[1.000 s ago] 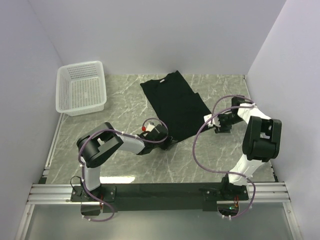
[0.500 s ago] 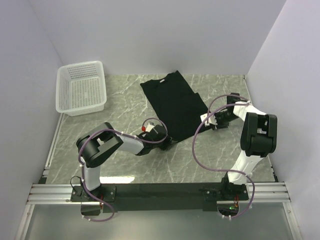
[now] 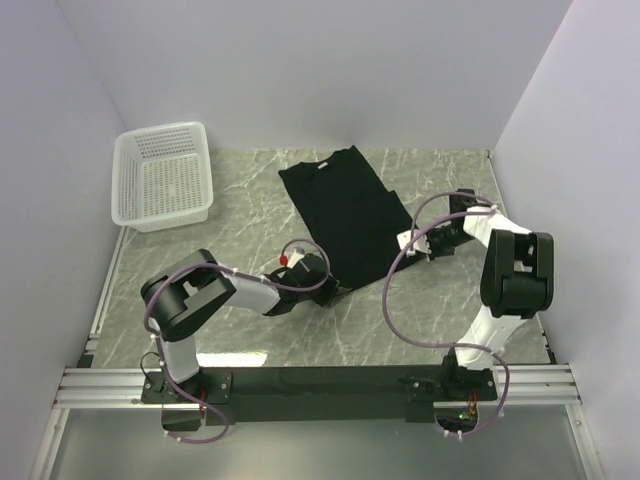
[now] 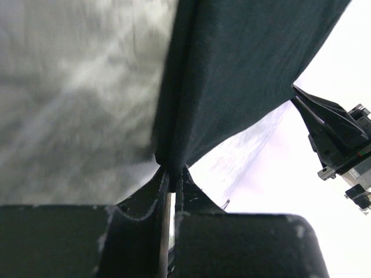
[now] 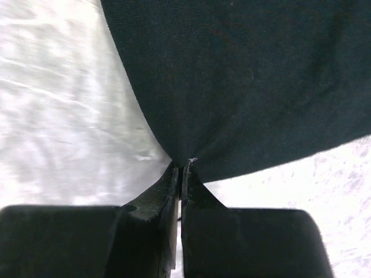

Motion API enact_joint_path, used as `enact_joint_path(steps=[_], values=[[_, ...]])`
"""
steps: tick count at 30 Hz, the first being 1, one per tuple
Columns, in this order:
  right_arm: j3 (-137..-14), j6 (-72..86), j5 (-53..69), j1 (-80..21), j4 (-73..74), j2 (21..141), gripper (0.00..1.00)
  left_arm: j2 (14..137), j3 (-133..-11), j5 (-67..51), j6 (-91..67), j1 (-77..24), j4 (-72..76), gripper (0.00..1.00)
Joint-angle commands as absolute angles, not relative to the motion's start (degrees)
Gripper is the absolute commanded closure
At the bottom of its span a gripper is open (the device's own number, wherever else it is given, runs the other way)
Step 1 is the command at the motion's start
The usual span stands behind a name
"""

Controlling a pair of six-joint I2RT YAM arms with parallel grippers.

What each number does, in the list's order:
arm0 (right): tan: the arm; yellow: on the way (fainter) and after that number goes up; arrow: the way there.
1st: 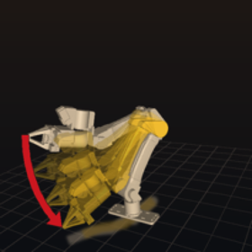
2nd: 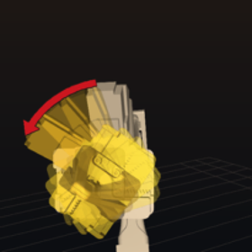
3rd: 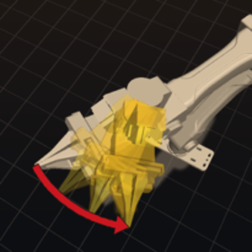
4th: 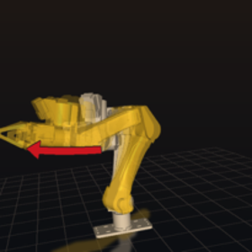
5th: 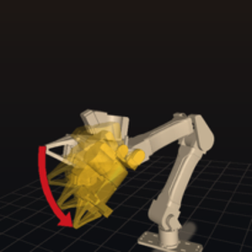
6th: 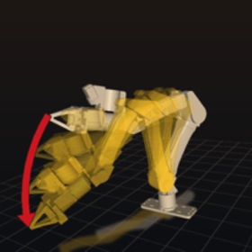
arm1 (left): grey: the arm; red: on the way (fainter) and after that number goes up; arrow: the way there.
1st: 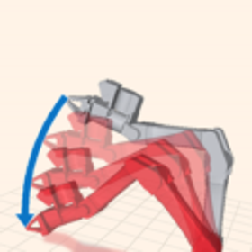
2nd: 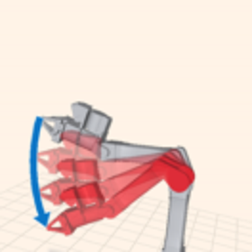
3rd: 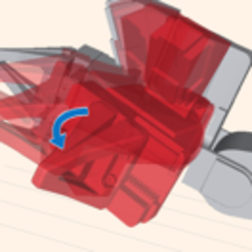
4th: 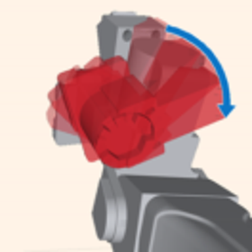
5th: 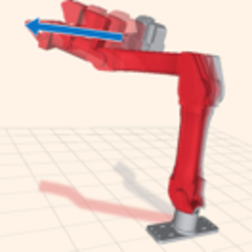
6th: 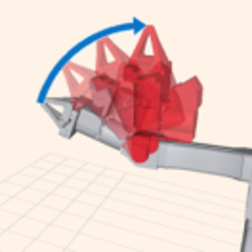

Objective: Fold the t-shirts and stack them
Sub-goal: Fold the T-shirt at the center of the board.

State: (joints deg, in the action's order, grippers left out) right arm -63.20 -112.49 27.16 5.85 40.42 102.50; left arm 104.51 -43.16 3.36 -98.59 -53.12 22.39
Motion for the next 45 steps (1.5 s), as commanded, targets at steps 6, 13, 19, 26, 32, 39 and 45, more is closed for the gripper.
enact_joint_path(steps=[6, 13, 19, 26, 32, 39, 45], values=[[-55.6, -112.1, 28.9, 8.9, 51.7, 85.7, 1.00, 94.1, -38.9, 1.1, -98.4, -57.7, 19.5, 0.99], [-45.8, -113.5, 30.3, 11.4, 62.8, 65.8, 1.00, 85.9, -34.6, 2.9, -105.5, -66.2, 19.4, 0.99], [-43.7, -114.0, 31.0, 15.4, 73.9, 51.5, 1.00, 80.0, -34.2, 7.9, -110.1, -74.2, 17.7, 0.99], [-47.9, -112.8, 33.6, 18.5, 82.5, 43.3, 1.00, 75.1, -35.3, 15.3, -113.5, -82.4, 10.7, 0.99], [-52.8, -108.2, 37.5, 18.6, 81.3, 44.2, 1.00, 68.0, -34.5, 22.5, -116.3, -86.2, 4.9, 0.99], [-61.7, -102.1, 43.3, 17.1, 76.8, 52.5, 1.00, 60.4, -31.8, 27.8, -115.5, -83.8, 2.6, 1.00], [-60.7, -90.3, 41.1, 8.5, 64.2, 56.1, 1.00, 58.6, -32.8, 23.4, -108.7, -73.8, 3.5, 0.99]])
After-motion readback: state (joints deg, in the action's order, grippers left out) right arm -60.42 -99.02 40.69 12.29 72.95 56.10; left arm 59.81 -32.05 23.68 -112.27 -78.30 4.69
